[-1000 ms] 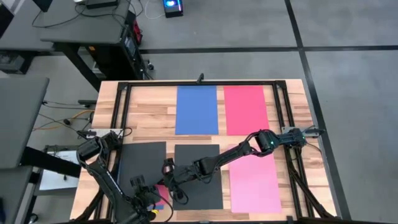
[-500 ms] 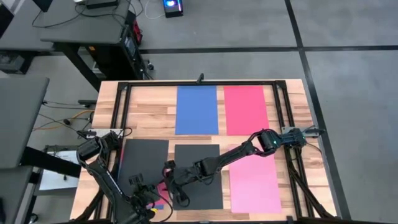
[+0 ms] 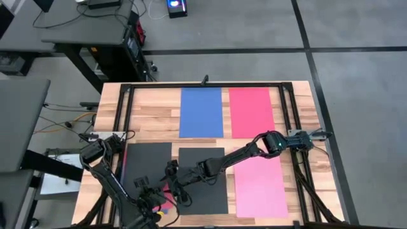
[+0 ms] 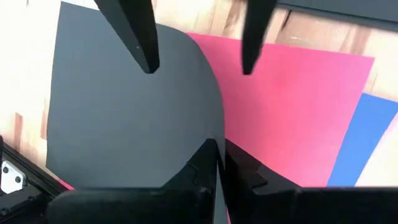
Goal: Organize paper
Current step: Stack the black paper on top of the black paper
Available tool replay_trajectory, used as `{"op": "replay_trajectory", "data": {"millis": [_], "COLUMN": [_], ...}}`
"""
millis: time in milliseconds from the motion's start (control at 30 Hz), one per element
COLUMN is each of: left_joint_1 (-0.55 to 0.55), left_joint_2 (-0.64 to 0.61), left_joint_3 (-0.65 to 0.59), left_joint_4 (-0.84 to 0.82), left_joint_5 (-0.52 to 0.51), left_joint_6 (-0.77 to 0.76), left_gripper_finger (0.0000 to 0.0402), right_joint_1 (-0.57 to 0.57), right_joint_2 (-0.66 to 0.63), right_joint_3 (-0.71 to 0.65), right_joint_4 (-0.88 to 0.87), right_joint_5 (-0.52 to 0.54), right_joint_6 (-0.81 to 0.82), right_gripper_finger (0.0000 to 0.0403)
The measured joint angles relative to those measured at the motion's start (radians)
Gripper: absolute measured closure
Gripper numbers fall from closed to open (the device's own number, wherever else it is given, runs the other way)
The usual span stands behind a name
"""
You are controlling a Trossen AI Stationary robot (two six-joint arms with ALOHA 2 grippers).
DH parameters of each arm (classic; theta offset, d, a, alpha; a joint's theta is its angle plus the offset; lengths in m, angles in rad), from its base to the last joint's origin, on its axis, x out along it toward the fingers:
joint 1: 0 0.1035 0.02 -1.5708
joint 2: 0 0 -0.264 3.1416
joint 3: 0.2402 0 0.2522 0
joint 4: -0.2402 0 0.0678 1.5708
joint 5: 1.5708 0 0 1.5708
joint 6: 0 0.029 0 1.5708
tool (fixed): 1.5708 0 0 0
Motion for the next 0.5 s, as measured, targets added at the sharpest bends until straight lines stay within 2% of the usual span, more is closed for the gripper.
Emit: {"op": "replay_trajectory", "data": {"millis": [167,333,500], "left_joint_1": [0.000,0.002,0.019], "left_joint_2": [0.000,0.000,0.000], "left_joint_3": [0.011,0.072,0.099], "left_joint_4": [-0.007,-0.028,-0.037], "left_joint_5": [-0.002,-0.078,-0.084], "left_joint_6": [0.005,0.023,0.058], "left_gripper_finger": [0.0401,0.0401,0.0401], "right_joint_1": [-0.001,-0.005,-0.006], "right_joint_2": [0.000,0.000,0.001], "right_joint_3": [0.000,0.000,-0.001], "right_joint_4": [0.003,0.003,0.016], "right_joint_5": [0.001,0.001,0.002], "right_joint_6": [0.009,0.029,0.027], "right_gripper_finger": [0.0197,0.0197,0.0203]}}
